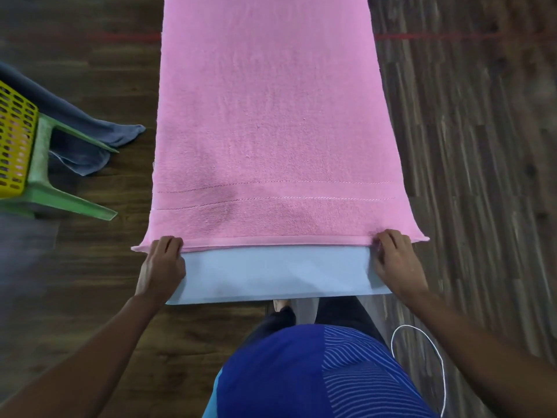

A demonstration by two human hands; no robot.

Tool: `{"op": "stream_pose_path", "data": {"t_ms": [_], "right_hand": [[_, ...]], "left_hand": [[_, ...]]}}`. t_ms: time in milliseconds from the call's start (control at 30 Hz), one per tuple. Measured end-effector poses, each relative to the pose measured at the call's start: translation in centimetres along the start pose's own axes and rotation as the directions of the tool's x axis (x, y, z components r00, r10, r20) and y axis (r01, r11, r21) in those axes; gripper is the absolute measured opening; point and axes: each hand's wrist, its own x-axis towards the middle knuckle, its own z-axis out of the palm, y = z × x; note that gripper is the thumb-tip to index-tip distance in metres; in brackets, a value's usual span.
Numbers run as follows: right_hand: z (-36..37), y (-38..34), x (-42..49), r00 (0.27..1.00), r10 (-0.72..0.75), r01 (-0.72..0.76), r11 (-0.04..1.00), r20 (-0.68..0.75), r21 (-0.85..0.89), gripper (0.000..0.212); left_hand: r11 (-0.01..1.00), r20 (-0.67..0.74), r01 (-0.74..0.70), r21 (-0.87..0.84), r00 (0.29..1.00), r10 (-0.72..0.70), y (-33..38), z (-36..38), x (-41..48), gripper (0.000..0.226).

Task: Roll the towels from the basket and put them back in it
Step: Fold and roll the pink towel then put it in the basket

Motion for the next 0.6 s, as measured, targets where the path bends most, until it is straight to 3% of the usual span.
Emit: {"op": "stream_pose_path", "data": {"t_ms": [67,300,433,600], "right_hand": [[0.0,0.0,-0.4,0.997,-0.058,0.057,0.998,-0.041,-0.032,0.023],[-0.5,-0.4,-0.2,0.999,-0.014,0.013,1.0,-0.047,-0.028,0.033],[-0.6,-0.9,0.4,0.995,0.084,-0.086,0.996,-0.056,-0.031,0.024],[-0.7,0.0,1.1,0.999,0.045,-0.045,0.999,0.009,-0.021,0.011]], "left_hand": [[0.999,0.022,-0.047,0.028,0.999,0.046,0.0,0.1,-0.7,0.034],[0.996,-0.057,-0.078,0.049,0.995,0.081,-0.2,0.4,-0.3,0.03],[0.998,-0.065,-0.034,0.043,0.997,0.037,0.7,0.0,0.5,0.025],[0.998,-0.052,-0.056,-0.001,0.997,0.056,0.5,-0.7,0.2,0.013]]}}
